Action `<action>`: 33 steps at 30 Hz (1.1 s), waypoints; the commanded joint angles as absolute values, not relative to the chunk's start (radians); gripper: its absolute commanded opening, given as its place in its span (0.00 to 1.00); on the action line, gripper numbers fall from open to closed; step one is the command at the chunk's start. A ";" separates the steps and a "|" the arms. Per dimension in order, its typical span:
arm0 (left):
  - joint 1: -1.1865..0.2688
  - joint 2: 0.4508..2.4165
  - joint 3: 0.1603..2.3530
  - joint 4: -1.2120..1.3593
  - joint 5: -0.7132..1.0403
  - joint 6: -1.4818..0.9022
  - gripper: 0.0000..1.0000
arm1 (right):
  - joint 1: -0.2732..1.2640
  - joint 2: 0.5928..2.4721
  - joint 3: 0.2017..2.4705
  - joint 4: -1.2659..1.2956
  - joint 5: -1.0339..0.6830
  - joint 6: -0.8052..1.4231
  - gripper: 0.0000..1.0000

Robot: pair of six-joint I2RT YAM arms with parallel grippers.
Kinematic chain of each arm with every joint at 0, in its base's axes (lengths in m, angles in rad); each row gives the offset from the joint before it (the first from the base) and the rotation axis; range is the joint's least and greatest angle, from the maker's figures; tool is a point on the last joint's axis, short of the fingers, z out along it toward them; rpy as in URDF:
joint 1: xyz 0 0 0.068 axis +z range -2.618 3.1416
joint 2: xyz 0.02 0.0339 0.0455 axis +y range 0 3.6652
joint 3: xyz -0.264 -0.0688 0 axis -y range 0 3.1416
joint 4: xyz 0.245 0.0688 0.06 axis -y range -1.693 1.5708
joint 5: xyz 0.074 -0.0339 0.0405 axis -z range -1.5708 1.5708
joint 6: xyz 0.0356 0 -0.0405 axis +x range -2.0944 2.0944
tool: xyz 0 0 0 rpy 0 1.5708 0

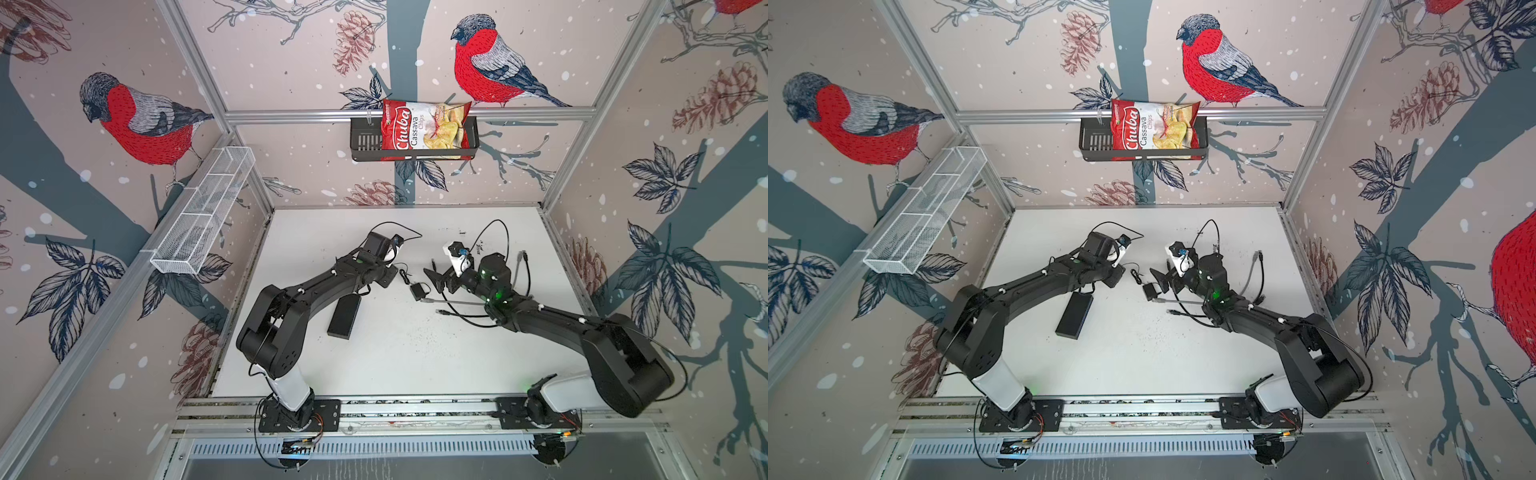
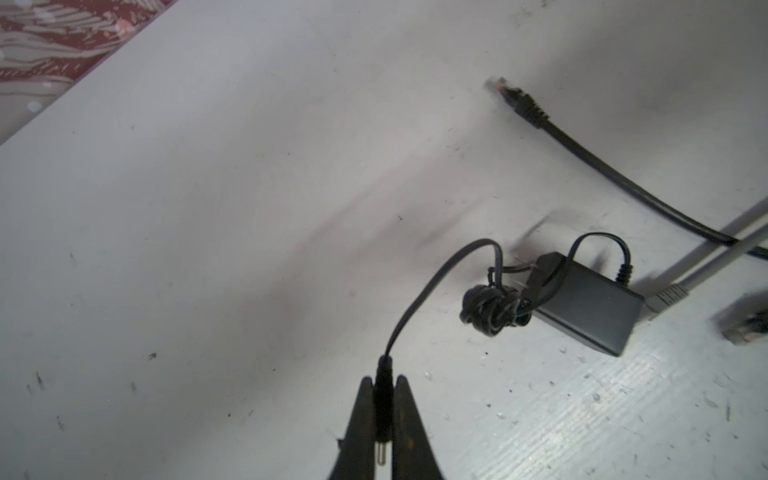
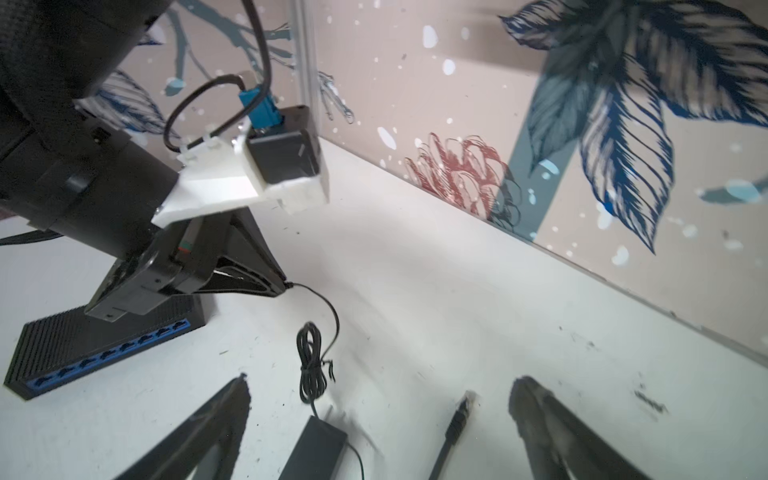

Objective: Insert the plug into the switch port
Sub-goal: 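Carry the barrel plug toward the right gripper while right gripper approaches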

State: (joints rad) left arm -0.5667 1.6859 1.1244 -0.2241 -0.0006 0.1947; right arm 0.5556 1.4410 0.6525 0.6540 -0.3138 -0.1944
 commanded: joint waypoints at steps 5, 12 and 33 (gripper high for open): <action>-0.629 1.633 1.052 -0.060 0.009 0.327 0.01 | 0.554 1.482 0.714 0.544 -0.552 -0.345 0.86; -0.655 1.572 1.003 0.014 0.046 0.403 0.01 | 0.554 1.512 0.741 0.446 -0.605 -0.376 0.73; -0.702 1.474 0.882 0.126 0.119 0.561 0.00 | 0.521 1.600 0.835 0.319 -0.766 -0.316 0.47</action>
